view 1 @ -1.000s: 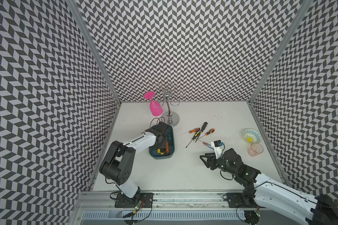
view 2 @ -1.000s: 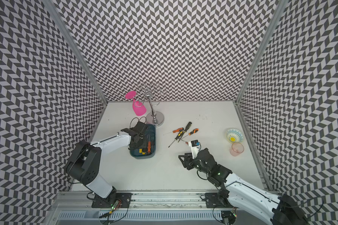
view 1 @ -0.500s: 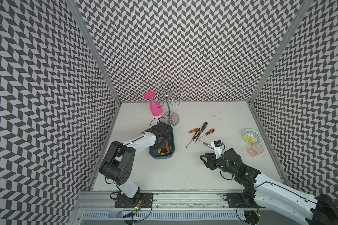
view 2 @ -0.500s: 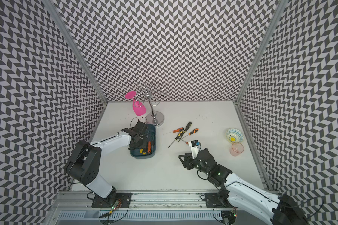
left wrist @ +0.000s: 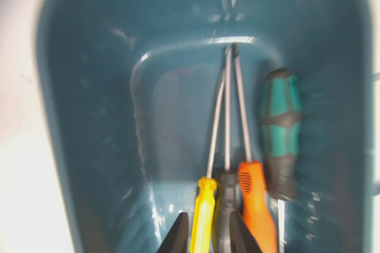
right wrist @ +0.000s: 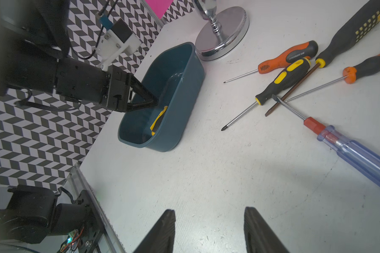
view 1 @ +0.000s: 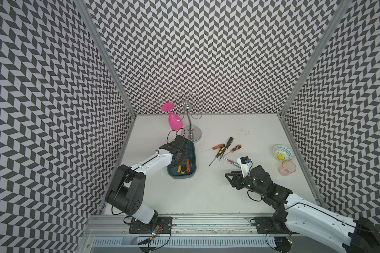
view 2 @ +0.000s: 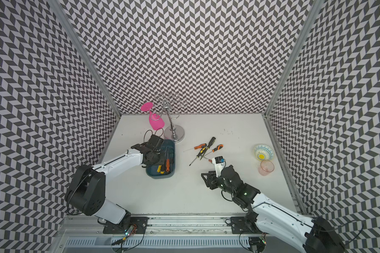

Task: Put the screwdriver on the desktop into the storage box
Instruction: Place the screwdriver in the storage box, then pick up the screwdriver from the center of the board.

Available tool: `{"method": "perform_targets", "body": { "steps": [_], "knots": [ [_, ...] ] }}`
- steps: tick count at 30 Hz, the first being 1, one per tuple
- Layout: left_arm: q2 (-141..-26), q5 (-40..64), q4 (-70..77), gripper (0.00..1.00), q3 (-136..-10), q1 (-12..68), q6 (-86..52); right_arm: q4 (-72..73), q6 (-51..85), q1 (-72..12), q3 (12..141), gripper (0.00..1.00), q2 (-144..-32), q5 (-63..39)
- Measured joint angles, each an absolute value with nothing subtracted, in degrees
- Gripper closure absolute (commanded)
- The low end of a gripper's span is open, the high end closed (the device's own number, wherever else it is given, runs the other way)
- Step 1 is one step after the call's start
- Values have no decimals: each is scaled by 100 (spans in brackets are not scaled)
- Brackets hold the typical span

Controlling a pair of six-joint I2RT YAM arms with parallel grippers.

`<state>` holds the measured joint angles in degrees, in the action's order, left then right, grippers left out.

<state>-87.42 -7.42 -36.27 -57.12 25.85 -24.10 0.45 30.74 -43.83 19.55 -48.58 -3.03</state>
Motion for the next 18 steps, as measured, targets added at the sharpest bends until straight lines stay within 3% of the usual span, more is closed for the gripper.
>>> {"method": "perform_targets", "body": {
  "steps": [10,18],
  "knots": [
    [-6956,-19,-3118,58,-5260,2641,-2495,-364,3002,-4119,2683,46,-5411,-19],
    [-5583,1055,-2167,55,-4069,2703,-2733,-642,2991,-3929,3048,46,-5944,-23]
  ]
}}
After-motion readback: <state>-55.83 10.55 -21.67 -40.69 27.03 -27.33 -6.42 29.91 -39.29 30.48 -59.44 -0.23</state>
